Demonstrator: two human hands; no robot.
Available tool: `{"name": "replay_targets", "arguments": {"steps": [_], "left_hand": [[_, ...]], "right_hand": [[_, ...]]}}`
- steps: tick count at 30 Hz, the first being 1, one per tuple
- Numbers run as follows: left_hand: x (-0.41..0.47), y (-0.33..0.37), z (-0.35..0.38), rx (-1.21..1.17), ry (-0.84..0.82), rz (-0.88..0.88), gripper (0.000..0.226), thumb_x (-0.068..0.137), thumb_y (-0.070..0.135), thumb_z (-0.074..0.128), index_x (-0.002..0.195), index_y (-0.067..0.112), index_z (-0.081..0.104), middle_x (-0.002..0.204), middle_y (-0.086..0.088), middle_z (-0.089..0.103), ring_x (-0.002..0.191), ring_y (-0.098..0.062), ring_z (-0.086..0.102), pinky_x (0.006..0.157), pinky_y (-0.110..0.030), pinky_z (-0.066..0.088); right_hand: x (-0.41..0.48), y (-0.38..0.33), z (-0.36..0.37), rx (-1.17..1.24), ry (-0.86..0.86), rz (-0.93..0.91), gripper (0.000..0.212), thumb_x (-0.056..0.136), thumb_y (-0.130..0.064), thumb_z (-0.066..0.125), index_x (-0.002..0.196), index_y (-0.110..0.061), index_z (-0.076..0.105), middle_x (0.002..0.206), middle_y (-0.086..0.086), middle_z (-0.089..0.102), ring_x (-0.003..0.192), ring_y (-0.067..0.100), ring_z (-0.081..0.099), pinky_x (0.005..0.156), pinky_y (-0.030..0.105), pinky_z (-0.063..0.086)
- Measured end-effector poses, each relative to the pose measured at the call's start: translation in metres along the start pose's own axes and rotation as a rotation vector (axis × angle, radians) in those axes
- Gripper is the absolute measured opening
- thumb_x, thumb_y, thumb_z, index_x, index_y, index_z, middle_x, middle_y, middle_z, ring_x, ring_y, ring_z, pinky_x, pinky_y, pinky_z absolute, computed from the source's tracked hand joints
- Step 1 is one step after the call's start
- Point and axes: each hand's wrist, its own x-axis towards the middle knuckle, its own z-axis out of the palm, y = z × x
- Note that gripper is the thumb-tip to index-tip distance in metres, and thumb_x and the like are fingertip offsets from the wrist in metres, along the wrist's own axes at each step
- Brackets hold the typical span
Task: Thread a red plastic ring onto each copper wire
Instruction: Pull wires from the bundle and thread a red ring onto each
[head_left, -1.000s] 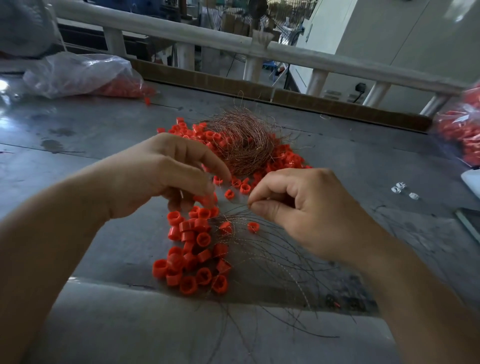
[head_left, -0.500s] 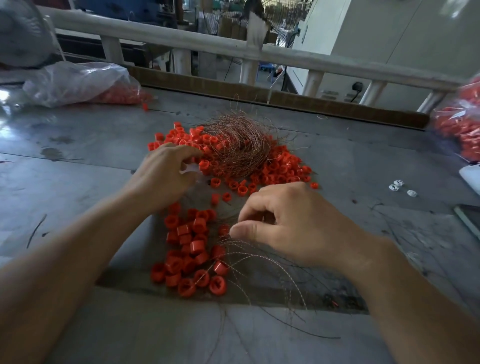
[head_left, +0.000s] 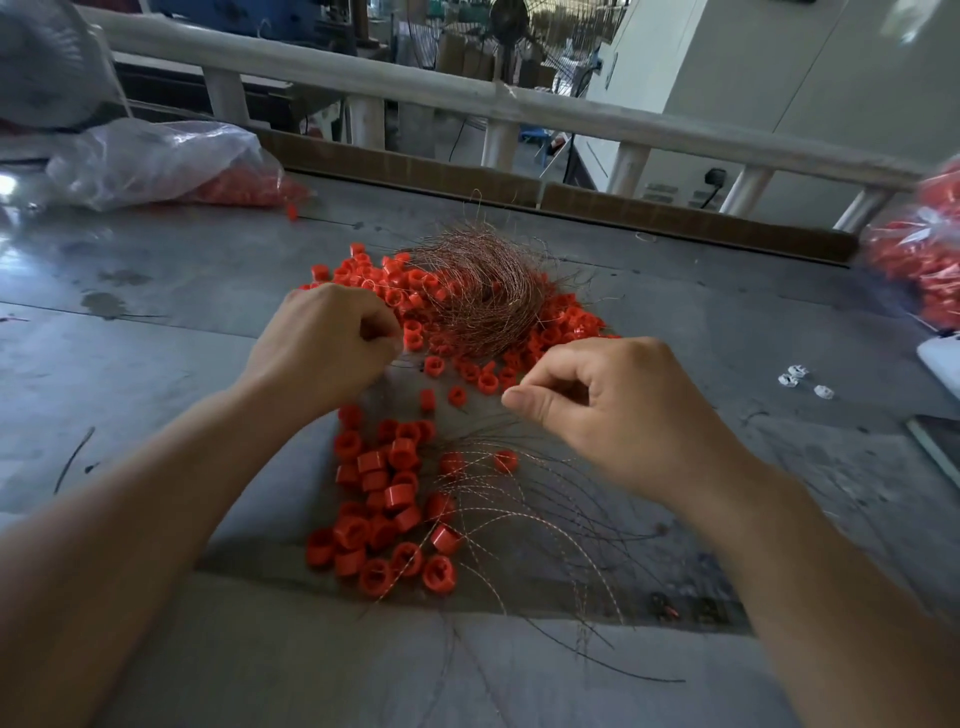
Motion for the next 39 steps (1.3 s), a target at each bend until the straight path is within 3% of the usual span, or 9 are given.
{"name": "replay_targets", "arguments": {"steps": [3, 6, 8, 16, 18, 22, 26, 31, 39], "left_hand": [[-0.008, 0.009, -0.011, -0.093, 0.004, -0.021, 0.018, 0.077, 0.011, 0.069, 0.071, 0.027, 0.067, 0.066, 0.023, 0.057, 0.062, 0.007, 0.052, 0.052, -0.003, 0.036], [-0.017, 0.022, -0.016, -0.204, -0.032, 0.052, 0.031, 0.071, 0.000, 0.072, 0.079, 0.029, 0.065, 0.072, 0.021, 0.058, 0.066, 0.009, 0.057, 0.057, 0.004, 0.037], [-0.021, 0.028, -0.015, -0.228, -0.058, 0.102, 0.039, 0.068, -0.005, 0.073, 0.086, 0.029, 0.064, 0.076, 0.020, 0.056, 0.067, 0.009, 0.056, 0.062, 0.003, 0.038], [-0.026, 0.036, -0.010, -0.158, -0.147, 0.221, 0.042, 0.067, 0.001, 0.077, 0.072, 0.038, 0.056, 0.078, 0.021, 0.051, 0.067, 0.008, 0.050, 0.065, 0.001, 0.035], [-0.027, 0.036, -0.010, -0.174, -0.161, 0.238, 0.041, 0.067, 0.002, 0.076, 0.072, 0.037, 0.055, 0.077, 0.019, 0.051, 0.073, 0.015, 0.049, 0.066, 0.002, 0.034], [-0.027, 0.036, -0.011, -0.191, -0.176, 0.260, 0.038, 0.068, 0.003, 0.076, 0.073, 0.035, 0.056, 0.077, 0.022, 0.049, 0.076, 0.020, 0.046, 0.066, 0.003, 0.033], [-0.026, 0.035, -0.012, -0.217, -0.174, 0.218, 0.043, 0.069, 0.007, 0.077, 0.068, 0.042, 0.052, 0.075, 0.025, 0.051, 0.077, 0.014, 0.051, 0.065, 0.001, 0.037], [-0.027, 0.036, -0.014, -0.289, -0.162, 0.145, 0.029, 0.065, 0.018, 0.080, 0.071, 0.037, 0.057, 0.067, 0.016, 0.059, 0.072, 0.002, 0.056, 0.061, -0.007, 0.044], [-0.030, 0.043, -0.019, -0.374, -0.175, 0.242, 0.030, 0.066, 0.018, 0.078, 0.071, 0.040, 0.058, 0.087, 0.017, 0.060, 0.078, 0.003, 0.057, 0.065, -0.006, 0.045]], "right_hand": [[0.002, 0.009, -0.002, -0.061, 0.025, 0.060, 0.022, 0.081, -0.042, 0.060, 0.076, -0.022, 0.068, 0.068, -0.004, 0.066, 0.062, 0.011, 0.060, 0.063, 0.032, 0.051], [0.007, 0.019, -0.001, -0.091, 0.072, 0.132, 0.017, 0.082, -0.038, 0.062, 0.077, -0.023, 0.068, 0.069, -0.005, 0.066, 0.065, 0.011, 0.059, 0.065, 0.031, 0.051], [0.011, 0.027, 0.002, -0.080, 0.127, 0.188, 0.013, 0.083, -0.034, 0.063, 0.079, -0.023, 0.068, 0.073, -0.007, 0.065, 0.068, 0.010, 0.058, 0.067, 0.029, 0.049], [0.032, 0.046, 0.013, -0.008, 0.279, 0.301, 0.022, 0.084, -0.023, 0.065, 0.104, -0.017, 0.066, 0.067, -0.017, 0.054, 0.073, 0.010, 0.057, 0.073, 0.026, 0.047], [0.038, 0.044, 0.016, 0.037, 0.306, 0.278, 0.025, 0.084, -0.021, 0.064, 0.109, -0.018, 0.066, 0.070, -0.019, 0.056, 0.075, 0.010, 0.058, 0.076, 0.027, 0.048], [0.045, 0.042, 0.021, 0.052, 0.368, 0.227, 0.016, 0.086, -0.015, 0.061, 0.099, -0.016, 0.071, 0.086, 0.000, 0.071, 0.075, 0.011, 0.062, 0.075, 0.025, 0.049], [0.045, 0.045, 0.016, 0.079, 0.434, 0.202, 0.012, 0.088, -0.013, 0.059, 0.091, -0.016, 0.070, 0.081, -0.002, 0.069, 0.075, 0.010, 0.062, 0.074, 0.022, 0.049], [0.036, 0.038, 0.000, 0.390, 0.571, 0.128, 0.027, 0.091, -0.003, 0.047, 0.080, -0.026, 0.057, 0.084, -0.008, 0.064, 0.081, 0.006, 0.064, 0.076, 0.019, 0.049], [0.018, 0.007, 0.000, 0.542, 0.477, -0.132, 0.020, 0.088, -0.006, 0.049, 0.088, -0.025, 0.057, 0.082, -0.008, 0.063, 0.083, 0.003, 0.062, 0.077, 0.015, 0.045]]}}
